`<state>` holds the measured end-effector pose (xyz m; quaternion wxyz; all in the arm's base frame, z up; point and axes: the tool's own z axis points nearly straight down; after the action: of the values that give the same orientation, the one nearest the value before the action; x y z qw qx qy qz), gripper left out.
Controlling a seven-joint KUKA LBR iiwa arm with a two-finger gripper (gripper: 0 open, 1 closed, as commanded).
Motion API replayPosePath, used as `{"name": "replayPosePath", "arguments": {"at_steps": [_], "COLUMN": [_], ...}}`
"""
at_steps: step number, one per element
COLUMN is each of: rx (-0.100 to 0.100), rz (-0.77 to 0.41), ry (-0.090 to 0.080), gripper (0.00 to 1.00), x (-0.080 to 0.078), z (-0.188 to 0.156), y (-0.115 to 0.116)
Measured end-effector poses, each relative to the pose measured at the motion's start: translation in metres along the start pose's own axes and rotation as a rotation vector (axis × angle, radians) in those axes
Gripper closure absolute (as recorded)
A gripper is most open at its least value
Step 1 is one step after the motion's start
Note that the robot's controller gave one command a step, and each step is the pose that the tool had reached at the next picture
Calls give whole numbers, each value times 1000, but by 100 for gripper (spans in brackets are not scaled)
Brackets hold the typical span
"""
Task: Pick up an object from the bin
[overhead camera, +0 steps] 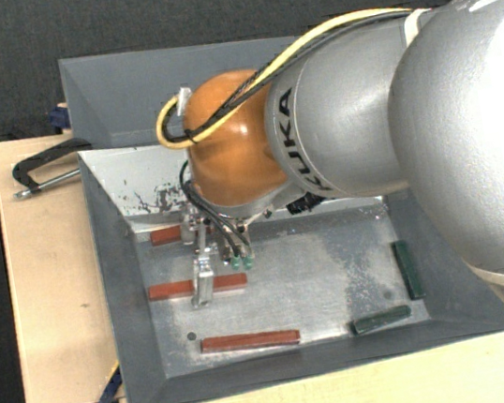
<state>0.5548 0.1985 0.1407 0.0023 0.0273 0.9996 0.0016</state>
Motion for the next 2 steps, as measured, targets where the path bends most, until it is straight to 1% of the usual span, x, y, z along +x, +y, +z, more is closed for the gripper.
{"name": "replayPosePath", "arguments": {"at_steps": [1,2], "rx": [0,0], "rz": [-61,-12], "ry": [0,-5], "gripper": [0,100], "x": [5,2], "z": [57,76], "y": [-2,6]}}
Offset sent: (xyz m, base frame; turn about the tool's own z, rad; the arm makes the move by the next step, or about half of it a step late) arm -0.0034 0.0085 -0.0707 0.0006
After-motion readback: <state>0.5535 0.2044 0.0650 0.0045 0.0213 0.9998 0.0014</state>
